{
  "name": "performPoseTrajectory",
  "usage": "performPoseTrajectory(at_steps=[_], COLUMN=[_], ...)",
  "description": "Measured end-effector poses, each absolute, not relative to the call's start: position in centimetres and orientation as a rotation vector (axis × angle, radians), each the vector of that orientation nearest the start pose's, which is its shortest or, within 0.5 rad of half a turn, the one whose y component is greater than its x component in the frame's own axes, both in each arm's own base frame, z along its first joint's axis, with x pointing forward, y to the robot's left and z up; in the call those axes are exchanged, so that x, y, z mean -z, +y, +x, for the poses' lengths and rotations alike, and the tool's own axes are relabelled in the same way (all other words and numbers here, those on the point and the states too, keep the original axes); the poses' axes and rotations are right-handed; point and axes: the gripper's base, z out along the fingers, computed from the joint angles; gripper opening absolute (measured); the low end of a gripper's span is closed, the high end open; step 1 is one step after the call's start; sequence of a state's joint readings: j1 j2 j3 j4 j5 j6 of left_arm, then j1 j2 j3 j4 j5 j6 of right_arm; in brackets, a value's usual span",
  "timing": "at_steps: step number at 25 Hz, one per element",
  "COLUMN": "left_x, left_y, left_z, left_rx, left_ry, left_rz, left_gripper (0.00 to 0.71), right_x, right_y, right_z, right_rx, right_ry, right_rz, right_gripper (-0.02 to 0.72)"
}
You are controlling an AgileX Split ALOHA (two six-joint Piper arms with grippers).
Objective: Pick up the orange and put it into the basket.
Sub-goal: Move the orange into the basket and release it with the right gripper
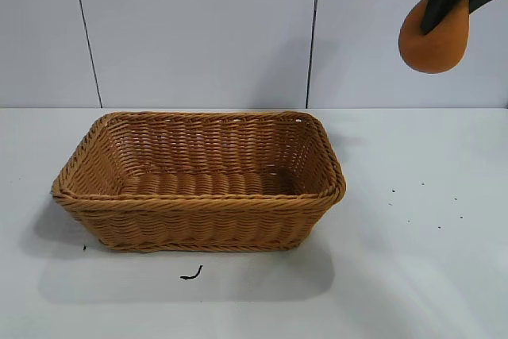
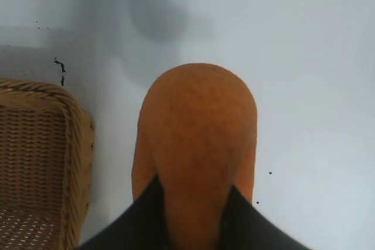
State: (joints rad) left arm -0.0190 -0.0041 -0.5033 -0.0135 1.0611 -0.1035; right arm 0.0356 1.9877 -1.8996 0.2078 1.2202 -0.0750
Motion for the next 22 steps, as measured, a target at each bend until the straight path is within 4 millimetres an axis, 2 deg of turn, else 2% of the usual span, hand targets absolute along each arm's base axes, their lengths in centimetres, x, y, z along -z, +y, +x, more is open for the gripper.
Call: performPoseTrajectory(at_steps=[3,6,11,16,22], left_x=[-27.8,-27.8,-27.8,-27.8,-27.8], left_y=[-0.1,-0.1,-0.1,-0.1,-0.1], left_z=[-0.6,-0.6,-0.6,-0.6,-0.6], left_rx=[0.093,0.093,0.093,0.093,0.093], left_ry=[2.037,2.037,2.037,2.037,2.037], left_rz=[-0.085,-0.085,-0.085,-0.085,-0.085], left_gripper=[0.692,0.692,0.692,0.692,0.692], right_x=[-30.5,-30.6,-30.6,-30.8,-29.9], right_y=[4.4,6.9,13.6,20.5,25.8], right_z=[43.0,42.7,41.1,38.9,37.2], right_rx=[-0.363,-0.422,-0.478,-0.477,-0.404], right_ry=[2.767,2.764,2.75,2.655,2.534], right_rz=[-0.107,-0.171,-0.384,-0.602,-0.781], right_gripper=[0.099,0.099,0.099,0.099,0.099])
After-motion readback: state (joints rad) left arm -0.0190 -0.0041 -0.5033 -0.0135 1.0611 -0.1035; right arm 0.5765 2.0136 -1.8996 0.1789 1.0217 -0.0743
